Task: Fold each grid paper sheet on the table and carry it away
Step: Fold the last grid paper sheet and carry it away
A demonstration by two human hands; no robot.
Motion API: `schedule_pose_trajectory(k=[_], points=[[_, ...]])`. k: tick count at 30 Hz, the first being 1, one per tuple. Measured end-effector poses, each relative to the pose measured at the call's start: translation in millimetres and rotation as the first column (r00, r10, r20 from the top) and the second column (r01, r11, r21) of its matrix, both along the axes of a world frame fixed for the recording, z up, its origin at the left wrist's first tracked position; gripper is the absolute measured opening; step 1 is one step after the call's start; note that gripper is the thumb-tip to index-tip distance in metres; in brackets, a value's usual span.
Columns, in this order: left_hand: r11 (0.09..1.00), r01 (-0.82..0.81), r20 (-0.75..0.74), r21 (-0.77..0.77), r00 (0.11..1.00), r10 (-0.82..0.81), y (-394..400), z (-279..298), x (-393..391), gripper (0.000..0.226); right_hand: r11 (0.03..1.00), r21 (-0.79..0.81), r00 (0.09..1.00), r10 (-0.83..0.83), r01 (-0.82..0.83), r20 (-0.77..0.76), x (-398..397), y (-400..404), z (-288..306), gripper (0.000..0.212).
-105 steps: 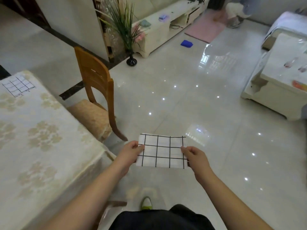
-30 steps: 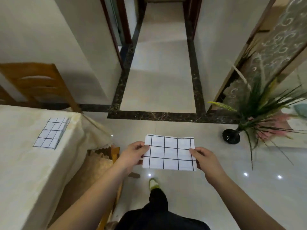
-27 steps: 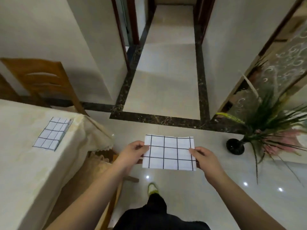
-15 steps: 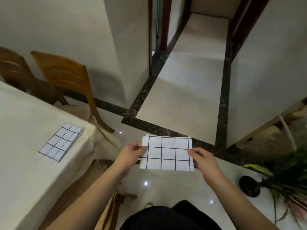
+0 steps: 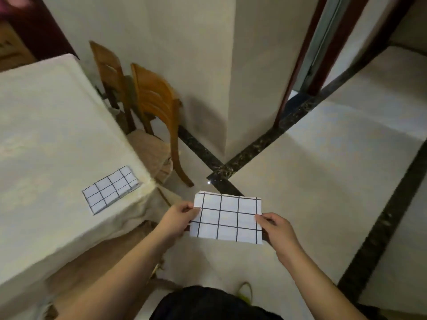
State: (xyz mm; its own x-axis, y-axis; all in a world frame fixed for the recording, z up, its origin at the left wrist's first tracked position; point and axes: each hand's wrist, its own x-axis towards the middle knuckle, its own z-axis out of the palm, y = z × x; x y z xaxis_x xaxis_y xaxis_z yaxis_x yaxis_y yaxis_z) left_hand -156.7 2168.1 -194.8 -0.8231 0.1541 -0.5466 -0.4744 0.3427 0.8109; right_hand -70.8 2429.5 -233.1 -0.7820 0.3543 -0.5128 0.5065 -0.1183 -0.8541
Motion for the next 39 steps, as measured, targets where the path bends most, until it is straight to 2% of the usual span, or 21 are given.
schedule_pose_trajectory(k=[7, 11, 18, 21, 31, 35, 39], points=[[0.962, -0.272, 0.025, 0.035, 0.962, 0.271, -25, -9, -18, 0.017, 0.967, 0.033, 0.967, 0.253, -0.253, 0.012, -89, -12, 4, 0.014], [0.924, -0.382, -0.015, 0.022, 0.924, 0.382, -58, -17, -32, 0.012, 0.908, 0.014, 0.908, 0.418, -0.418, 0.023, -140, -46, 5, 0.012], [0.828, -0.559, -0.05, -0.047, 0.829, 0.557, -122, -22, -59, 0.016, 0.82, -0.046, 0.817, 0.573, -0.571, 0.06, -221, -124, 3, 0.014], [0.787, -0.617, -0.041, -0.007, 0.787, 0.616, -148, -24, -69, 0.016, 0.761, -0.049, 0.758, 0.648, -0.646, 0.068, -248, -156, 4, 0.014], [0.633, -0.754, -0.088, -0.179, 0.653, 0.753, -217, -52, -103, 0.007, 0.614, -0.061, 0.606, 0.787, -0.787, 0.114, -316, -246, -9, 0.017], [0.589, -0.742, -0.1, -0.319, 0.645, 0.758, -239, -65, -120, 0.011, 0.55, -0.044, 0.539, 0.829, -0.834, 0.147, -341, -273, -26, 0.019], [0.526, -0.741, -0.134, -0.419, 0.623, 0.771, -255, -75, -132, 0.016, 0.487, 0.002, 0.479, 0.858, -0.873, 0.187, -364, -297, -42, 0.01]])
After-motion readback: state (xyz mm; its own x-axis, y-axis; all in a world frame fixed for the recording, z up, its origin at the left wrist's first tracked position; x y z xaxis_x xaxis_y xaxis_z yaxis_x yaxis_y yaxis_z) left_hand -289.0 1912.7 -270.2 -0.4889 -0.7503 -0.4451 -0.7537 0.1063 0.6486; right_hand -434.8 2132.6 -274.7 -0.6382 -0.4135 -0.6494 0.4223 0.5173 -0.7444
